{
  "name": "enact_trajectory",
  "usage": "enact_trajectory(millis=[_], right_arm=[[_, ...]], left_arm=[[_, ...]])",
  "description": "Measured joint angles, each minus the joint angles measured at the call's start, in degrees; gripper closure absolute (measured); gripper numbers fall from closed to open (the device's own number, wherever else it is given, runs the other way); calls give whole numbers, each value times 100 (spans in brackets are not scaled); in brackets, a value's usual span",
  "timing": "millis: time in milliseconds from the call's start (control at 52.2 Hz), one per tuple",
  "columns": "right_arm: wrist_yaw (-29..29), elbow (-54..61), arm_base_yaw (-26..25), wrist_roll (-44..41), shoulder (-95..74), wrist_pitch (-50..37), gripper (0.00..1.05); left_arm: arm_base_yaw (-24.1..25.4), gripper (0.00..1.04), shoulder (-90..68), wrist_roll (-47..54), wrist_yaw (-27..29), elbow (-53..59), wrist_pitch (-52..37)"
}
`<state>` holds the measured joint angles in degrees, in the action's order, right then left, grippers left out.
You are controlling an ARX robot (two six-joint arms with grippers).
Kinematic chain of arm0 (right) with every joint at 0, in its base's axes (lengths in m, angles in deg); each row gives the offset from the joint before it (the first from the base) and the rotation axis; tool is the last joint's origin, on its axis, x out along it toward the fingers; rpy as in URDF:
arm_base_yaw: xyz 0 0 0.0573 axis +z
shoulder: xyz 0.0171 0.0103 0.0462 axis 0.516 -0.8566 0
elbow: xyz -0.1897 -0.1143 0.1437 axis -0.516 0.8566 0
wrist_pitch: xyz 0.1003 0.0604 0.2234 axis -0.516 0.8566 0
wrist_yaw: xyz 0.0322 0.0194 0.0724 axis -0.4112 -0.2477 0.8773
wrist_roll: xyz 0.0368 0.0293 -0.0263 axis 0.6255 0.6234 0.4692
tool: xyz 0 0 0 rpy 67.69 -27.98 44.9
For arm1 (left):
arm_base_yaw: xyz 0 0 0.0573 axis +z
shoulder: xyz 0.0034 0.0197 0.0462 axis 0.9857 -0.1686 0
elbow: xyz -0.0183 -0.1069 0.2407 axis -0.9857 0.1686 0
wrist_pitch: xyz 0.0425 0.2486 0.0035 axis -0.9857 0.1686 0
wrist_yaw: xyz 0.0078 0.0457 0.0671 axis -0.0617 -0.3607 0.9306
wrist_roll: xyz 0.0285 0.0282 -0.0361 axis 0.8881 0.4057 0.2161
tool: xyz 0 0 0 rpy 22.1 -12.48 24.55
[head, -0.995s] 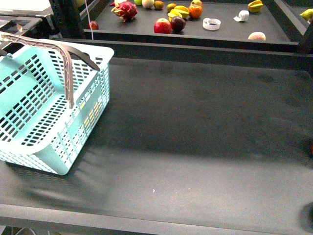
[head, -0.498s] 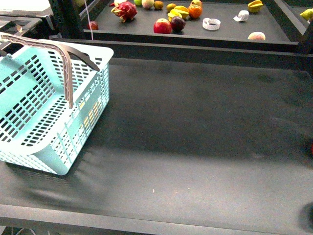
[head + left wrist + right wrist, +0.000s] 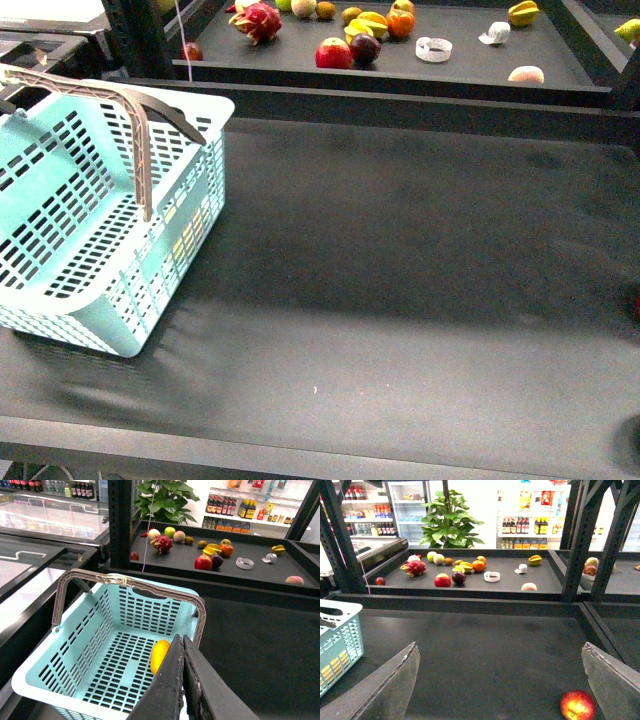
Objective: Pick mango with right arm and hold basket with left
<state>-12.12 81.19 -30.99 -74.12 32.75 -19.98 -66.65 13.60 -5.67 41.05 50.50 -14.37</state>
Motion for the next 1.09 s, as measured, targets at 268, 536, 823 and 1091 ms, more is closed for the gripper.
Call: enact_trajectory(millis=[268,536,823,1091], right_arm=[[-2,0,0,0,0,0,8],[-7,0,0,0,0,0,8],[0,0,0,0,0,0,8],[0,0,0,0,0,0,8]], left_arm=[[-553,103,1349,57,490,107,1121],[-1305,103,2413,72,1215,111,2100],[-1351,103,3259,74,1274,114,2905],[-1351,103,3825,74,1276,114,3467]])
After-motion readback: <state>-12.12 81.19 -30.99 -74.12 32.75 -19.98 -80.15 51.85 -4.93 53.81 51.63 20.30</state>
